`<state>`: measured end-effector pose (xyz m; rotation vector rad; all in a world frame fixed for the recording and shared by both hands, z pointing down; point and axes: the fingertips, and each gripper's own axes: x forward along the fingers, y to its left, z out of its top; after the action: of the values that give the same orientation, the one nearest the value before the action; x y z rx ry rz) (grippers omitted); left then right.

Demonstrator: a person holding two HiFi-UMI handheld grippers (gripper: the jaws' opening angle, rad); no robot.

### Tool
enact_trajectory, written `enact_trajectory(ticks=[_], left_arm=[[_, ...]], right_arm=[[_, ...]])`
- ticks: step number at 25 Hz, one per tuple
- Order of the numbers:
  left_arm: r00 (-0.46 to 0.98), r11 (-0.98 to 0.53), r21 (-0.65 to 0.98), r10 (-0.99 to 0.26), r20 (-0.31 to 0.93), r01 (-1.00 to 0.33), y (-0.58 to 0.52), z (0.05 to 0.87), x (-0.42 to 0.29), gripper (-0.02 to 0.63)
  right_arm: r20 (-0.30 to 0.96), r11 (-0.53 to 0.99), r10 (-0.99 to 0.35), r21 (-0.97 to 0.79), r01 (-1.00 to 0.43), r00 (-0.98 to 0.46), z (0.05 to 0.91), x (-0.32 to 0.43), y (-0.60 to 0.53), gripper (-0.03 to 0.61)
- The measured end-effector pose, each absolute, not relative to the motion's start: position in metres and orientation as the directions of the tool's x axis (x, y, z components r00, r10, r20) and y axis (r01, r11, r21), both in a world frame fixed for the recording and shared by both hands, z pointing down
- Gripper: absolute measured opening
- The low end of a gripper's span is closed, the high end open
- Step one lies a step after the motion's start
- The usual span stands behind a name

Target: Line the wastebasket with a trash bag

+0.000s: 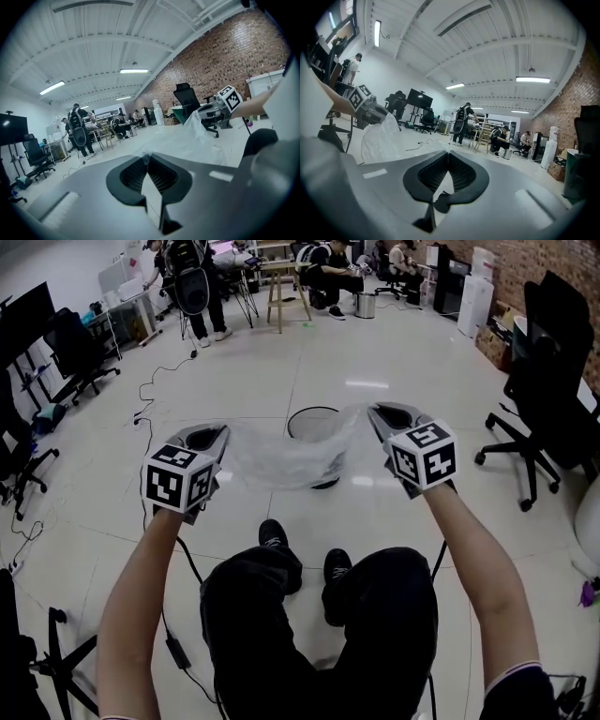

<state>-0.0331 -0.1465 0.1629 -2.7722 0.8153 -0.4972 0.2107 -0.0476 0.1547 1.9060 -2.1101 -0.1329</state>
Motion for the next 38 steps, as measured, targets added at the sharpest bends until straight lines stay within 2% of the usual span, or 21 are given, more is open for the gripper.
enact_trajectory(ticks=[17,31,38], left_arm=[[0.88,-0.897,-0.264,-0.416,0.232,-0.354,-0.253,0.151,0.092,0.012],[0.909,-0.904,-0.283,-0.377,0.177,-0.32,-0.313,0.101,0.171,0.012],[0.902,-0.91,-0.264,-0.378,0.208,-0.32,-0.334,0.114,0.192,0.012]], right_arm=[[0.162,0.016,-0.986,0.287,-0.958,0.032,0.149,0.31,-0.12,0.002],[0.1,0.005,-0.995,0.251,-0.968,0.021,0.112,0.364,-0.182,0.002],[0.113,0.007,-0.993,0.239,-0.971,0.021,0.119,0.377,-0.207,0.002]])
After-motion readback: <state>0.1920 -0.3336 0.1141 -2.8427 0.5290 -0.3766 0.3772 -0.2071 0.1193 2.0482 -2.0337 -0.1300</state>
